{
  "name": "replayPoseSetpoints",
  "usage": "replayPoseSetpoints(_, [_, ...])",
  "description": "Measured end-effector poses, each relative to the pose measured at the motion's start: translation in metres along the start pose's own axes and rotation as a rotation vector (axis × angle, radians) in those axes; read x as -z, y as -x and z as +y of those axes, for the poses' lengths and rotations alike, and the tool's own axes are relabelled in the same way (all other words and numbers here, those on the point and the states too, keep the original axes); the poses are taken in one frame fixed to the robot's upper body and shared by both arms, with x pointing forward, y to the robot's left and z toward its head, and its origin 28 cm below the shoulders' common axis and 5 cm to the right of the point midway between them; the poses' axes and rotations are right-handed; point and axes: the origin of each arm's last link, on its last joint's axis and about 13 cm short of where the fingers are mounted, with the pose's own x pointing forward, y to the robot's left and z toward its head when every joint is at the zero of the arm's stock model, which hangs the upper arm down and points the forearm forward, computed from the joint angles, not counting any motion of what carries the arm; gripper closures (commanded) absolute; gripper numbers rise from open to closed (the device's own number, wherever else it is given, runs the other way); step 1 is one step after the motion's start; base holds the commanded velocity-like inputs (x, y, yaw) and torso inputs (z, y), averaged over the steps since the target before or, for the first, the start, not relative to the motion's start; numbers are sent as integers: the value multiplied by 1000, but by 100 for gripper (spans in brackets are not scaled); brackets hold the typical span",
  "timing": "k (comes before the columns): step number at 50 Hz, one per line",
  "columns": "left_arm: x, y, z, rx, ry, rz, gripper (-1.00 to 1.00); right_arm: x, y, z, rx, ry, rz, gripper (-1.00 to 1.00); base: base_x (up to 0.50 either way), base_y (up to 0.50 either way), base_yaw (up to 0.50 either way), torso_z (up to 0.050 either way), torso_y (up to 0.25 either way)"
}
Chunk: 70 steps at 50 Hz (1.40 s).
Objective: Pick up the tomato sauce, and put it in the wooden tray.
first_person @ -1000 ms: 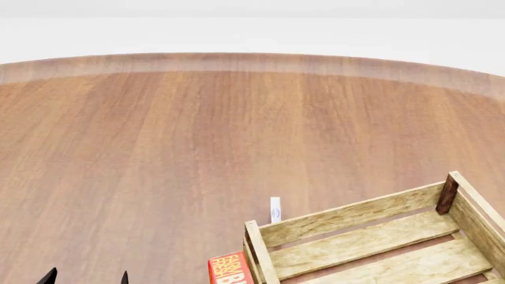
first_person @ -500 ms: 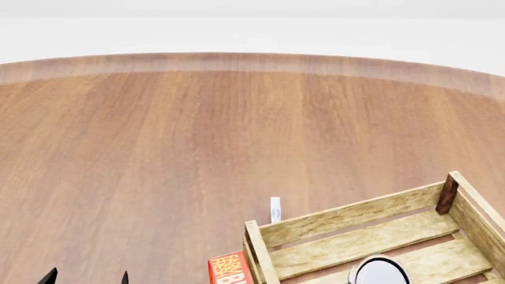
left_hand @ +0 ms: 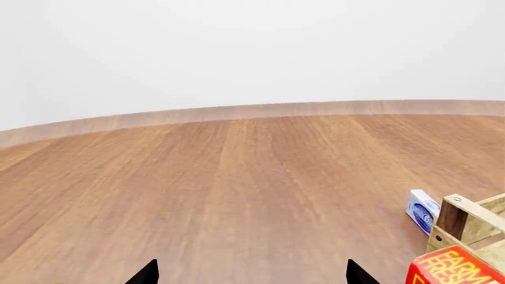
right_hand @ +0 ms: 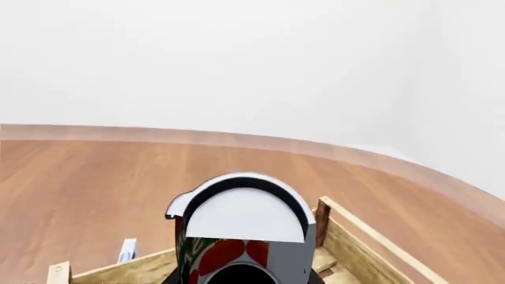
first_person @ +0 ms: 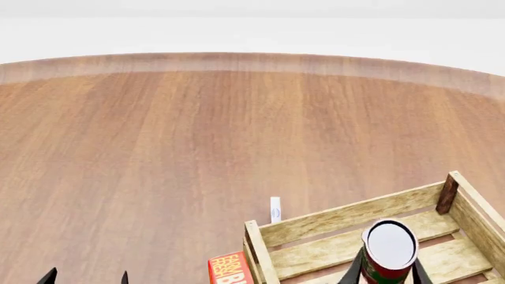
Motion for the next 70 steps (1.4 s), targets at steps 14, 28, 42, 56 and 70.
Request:
replayPoseSetpoints(14, [0, 0, 0, -1, -1, 0, -100, 9, -31, -1, 42, 15, 73, 100, 0, 0, 0, 0, 0])
replayPoseSetpoints(28, [1, -1, 0, -1, -4, 1, -100, 17, -53, -2, 78, 33, 120, 100, 0, 0, 0, 0, 0])
replayPoseSetpoints(42, [1, 0, 0, -2, -5, 1, -100, 26, -68, -2, 104, 43, 156, 100, 0, 0, 0, 0, 0])
replayPoseSetpoints(56, [1, 0, 0, -3, -5, 2, -100, 39, -78, -2, 123, 51, 193, 100, 0, 0, 0, 0, 0])
replayPoseSetpoints(70, [1, 0, 0, -3, -7, 2, -100, 51, -88, 0, 127, 44, 221, 100, 0, 0, 0, 0, 1])
